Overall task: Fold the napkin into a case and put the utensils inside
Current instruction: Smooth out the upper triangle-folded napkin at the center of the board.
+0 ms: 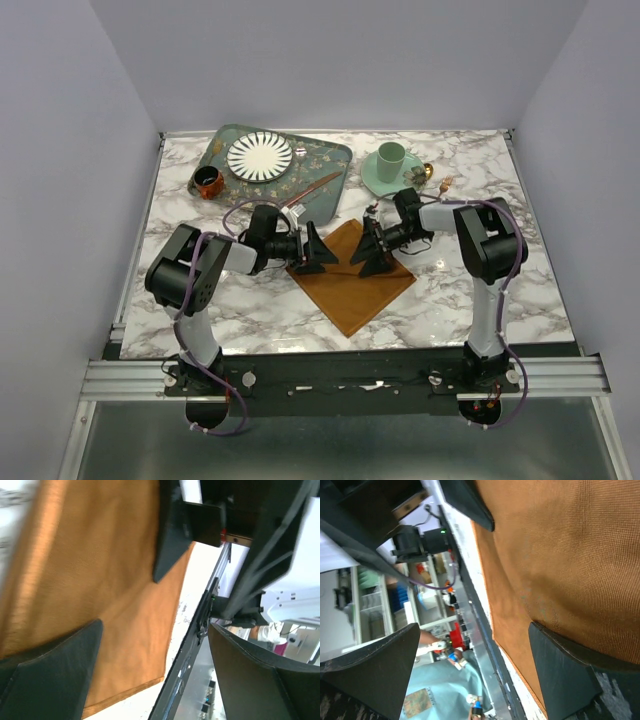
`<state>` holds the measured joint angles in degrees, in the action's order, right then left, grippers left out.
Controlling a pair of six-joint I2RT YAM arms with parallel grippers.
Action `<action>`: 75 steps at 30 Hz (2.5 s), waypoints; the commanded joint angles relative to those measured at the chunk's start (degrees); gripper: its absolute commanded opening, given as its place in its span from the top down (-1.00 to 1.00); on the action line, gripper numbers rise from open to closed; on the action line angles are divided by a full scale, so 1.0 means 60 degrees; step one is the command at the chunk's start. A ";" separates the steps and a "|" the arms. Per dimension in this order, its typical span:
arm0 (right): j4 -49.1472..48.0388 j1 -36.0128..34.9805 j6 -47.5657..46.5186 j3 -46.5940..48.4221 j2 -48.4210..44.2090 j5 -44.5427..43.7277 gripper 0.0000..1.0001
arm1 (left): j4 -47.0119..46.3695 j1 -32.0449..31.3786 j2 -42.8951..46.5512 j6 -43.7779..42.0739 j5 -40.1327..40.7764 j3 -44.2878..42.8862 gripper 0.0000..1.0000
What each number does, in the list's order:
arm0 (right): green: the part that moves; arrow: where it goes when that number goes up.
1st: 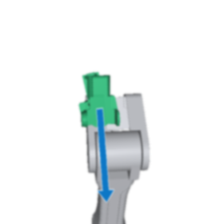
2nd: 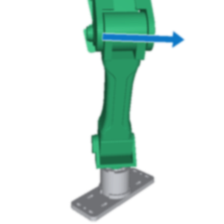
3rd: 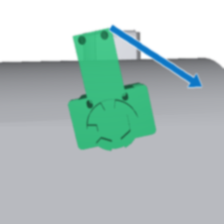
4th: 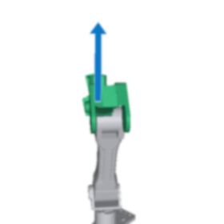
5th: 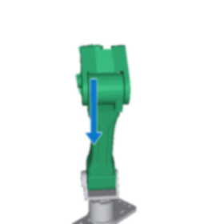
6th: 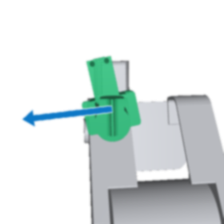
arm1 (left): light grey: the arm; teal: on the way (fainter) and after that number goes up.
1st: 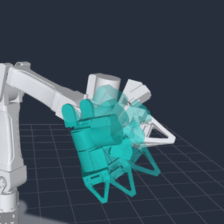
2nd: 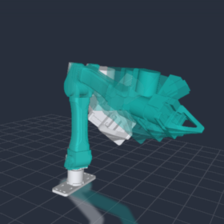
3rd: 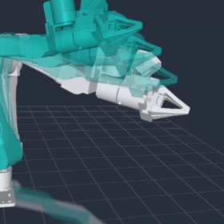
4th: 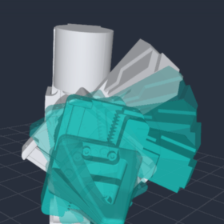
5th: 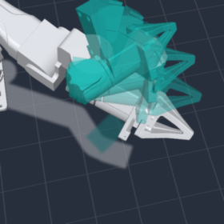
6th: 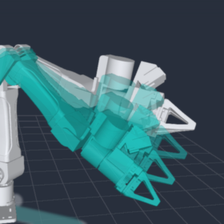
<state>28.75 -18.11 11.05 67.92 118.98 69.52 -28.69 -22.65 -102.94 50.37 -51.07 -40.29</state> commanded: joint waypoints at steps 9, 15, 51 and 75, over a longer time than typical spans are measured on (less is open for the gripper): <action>0.0158 0.0762 -0.0888 -0.0699 0.0956 0.0206 -0.93 | -0.0302 0.0845 -0.1242 -0.0353 -0.0512 0.0490 -0.76; 0.1154 0.1289 -0.2102 -0.0832 0.0956 -0.0101 -0.92 | -0.0214 0.1051 -0.1287 -0.0528 -0.0527 0.0578 -0.73; 0.2092 0.1494 -0.1754 -0.1227 -0.0803 -0.1726 -0.89 | 0.0533 -0.0854 -0.0685 -0.0953 0.0572 -0.0976 -0.71; 0.2663 0.1627 -0.2747 -0.0833 -0.0435 -0.2651 -0.72 | 0.0416 0.0598 -0.0189 -0.1950 -0.1054 0.0241 -0.50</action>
<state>43.62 -8.14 -1.54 61.84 115.18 62.83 -30.02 -17.72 -107.00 42.39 -57.78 -40.21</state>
